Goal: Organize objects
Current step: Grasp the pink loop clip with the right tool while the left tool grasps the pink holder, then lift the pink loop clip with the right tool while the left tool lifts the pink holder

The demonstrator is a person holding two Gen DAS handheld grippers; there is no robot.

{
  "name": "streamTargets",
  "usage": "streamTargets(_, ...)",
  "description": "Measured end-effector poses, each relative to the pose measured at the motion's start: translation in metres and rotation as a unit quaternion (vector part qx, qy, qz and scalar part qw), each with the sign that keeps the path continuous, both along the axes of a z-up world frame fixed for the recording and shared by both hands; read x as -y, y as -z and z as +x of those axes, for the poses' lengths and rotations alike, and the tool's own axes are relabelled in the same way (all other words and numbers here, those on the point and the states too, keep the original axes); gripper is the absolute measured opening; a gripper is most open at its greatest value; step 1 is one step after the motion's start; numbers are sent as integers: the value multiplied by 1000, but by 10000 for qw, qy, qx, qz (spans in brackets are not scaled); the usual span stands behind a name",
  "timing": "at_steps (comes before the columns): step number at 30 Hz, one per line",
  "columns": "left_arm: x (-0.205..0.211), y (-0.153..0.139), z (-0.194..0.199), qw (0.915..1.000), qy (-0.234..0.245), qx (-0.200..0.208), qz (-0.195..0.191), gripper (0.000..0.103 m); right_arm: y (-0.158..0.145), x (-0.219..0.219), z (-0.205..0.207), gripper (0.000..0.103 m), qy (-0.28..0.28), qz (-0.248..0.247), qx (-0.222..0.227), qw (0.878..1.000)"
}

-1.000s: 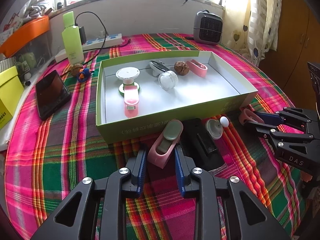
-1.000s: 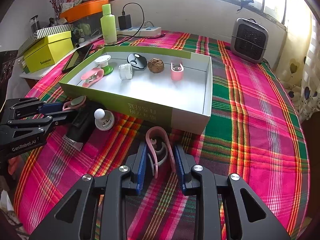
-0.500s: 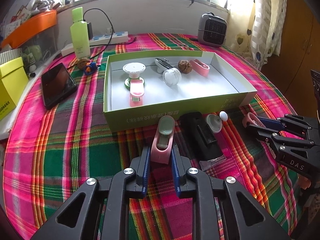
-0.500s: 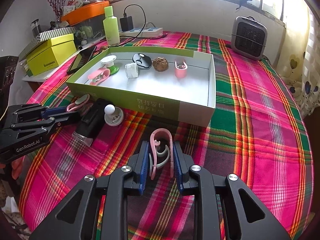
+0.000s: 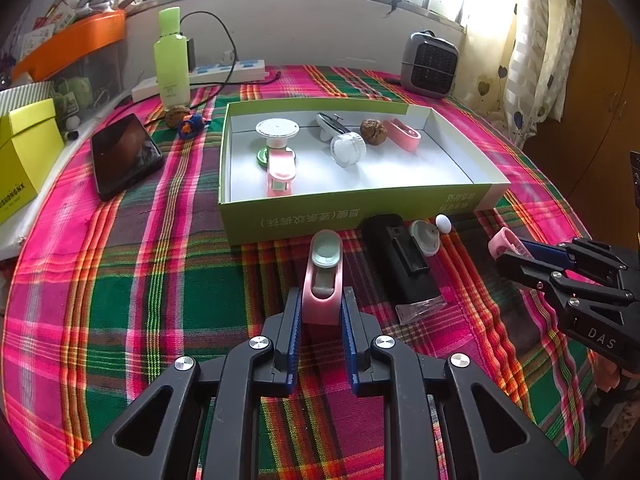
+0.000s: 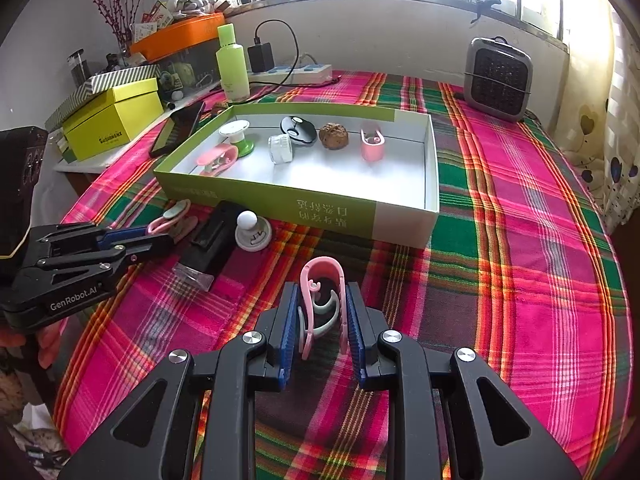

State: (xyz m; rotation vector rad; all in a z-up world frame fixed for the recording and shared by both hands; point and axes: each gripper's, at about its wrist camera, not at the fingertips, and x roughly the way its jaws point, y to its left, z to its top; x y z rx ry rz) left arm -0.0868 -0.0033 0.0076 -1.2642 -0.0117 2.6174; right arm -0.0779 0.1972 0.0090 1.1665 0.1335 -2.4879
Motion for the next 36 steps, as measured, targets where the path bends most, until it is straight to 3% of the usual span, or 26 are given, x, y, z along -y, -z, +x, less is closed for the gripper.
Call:
streamTargets(6,0,0,-2,10000,-6,18,28,18,5,3,2,24,-26,-1,60,10000)
streamTargets(10,-3,1,-5,10000,22,-14,15,27,3,3,3,24,-16,-23,39,10000)
streamTargets(13,-7,1,-8,9999,-12,-57,-113,27,2,3,4,24,-8,-2,27,10000)
streamTargets(16,-7,1,-9,9999,-63,-74,-130,26,2,4,4,24,-22,-13,34,10000)
streamTargets(20,-5,1,-9,9998,-98,-66,-164,16,2,4,4,24,-24,-21,40,10000)
streamTargets(36,0,-24,-3,9997,-109,-200,-2,16,-12,9,3,24,-40,-169,-26,9998)
